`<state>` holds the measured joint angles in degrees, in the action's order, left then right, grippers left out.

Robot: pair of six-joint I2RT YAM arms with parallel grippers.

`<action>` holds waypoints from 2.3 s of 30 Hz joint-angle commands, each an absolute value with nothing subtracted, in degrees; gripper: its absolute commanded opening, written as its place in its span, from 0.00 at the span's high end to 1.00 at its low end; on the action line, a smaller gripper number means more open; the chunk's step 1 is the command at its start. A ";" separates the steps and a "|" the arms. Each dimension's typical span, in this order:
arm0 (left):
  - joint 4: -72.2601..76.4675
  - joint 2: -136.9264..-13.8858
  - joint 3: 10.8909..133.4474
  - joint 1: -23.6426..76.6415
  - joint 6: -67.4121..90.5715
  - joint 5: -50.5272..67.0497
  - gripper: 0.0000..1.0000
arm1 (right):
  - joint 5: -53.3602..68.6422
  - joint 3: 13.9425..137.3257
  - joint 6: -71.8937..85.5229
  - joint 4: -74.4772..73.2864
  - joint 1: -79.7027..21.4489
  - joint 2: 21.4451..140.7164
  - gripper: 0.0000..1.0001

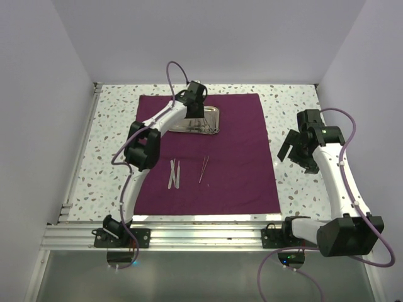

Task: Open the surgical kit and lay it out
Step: Pick up the medical item from the container, then place the medical item in the surgical kit.

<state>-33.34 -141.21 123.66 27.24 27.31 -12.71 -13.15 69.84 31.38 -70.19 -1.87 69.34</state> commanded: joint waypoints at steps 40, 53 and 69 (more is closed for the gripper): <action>-33.84 -140.55 118.92 26.98 22.41 -11.51 1.00 | -14.68 70.31 29.88 -69.52 -2.02 69.70 0.08; -34.36 -118.84 101.88 32.51 28.64 -12.82 1.00 | -13.71 72.69 30.85 -69.08 -3.87 69.17 0.08; -28.92 -105.29 71.63 41.92 39.55 -10.20 1.00 | -15.64 69.79 31.20 -69.35 -7.03 66.71 0.02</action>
<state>-32.27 -106.91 72.01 40.64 37.15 -11.88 -14.11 70.30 30.85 -69.58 -6.50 68.07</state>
